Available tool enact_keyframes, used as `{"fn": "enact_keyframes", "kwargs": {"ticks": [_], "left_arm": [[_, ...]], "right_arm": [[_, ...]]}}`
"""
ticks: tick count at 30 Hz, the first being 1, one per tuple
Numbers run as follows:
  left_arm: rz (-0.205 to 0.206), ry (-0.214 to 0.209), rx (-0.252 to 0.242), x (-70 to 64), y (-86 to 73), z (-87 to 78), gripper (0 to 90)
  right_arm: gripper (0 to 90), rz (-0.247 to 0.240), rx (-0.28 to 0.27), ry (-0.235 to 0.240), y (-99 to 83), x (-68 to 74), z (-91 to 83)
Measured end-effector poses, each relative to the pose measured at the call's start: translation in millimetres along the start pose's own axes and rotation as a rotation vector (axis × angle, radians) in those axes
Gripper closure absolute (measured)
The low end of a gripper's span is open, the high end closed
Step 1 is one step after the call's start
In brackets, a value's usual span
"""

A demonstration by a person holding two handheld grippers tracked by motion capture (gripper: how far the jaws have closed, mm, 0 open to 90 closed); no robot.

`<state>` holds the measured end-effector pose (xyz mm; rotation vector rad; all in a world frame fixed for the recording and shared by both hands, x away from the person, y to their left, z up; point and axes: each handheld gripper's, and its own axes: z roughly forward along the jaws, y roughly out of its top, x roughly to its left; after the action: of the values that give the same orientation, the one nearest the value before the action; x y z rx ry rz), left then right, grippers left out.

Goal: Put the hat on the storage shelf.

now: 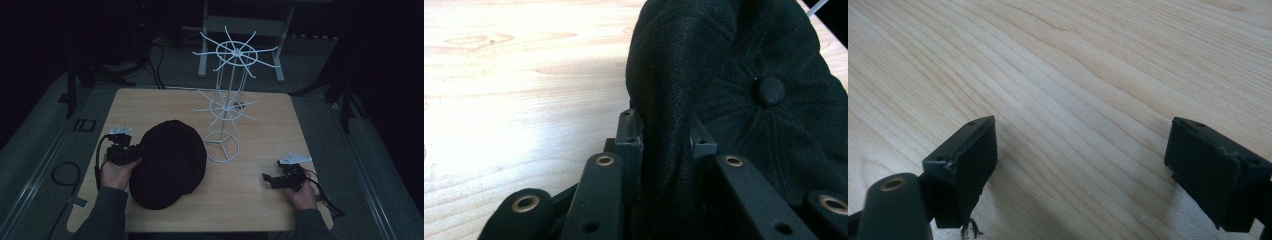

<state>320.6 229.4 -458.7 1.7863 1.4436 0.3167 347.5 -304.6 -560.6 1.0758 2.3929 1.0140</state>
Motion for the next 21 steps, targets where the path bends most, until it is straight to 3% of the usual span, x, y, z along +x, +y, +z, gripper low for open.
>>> {"fn": "enact_keyframes", "kwargs": {"ticks": [21], "left_arm": [[-0.006, -0.032, -0.081, -0.5, 12.4, -23.4, 75.8]], "right_arm": [[13.4, 0.000, 0.000, 0.000, 0.0, 0.0, 0.0]]}}
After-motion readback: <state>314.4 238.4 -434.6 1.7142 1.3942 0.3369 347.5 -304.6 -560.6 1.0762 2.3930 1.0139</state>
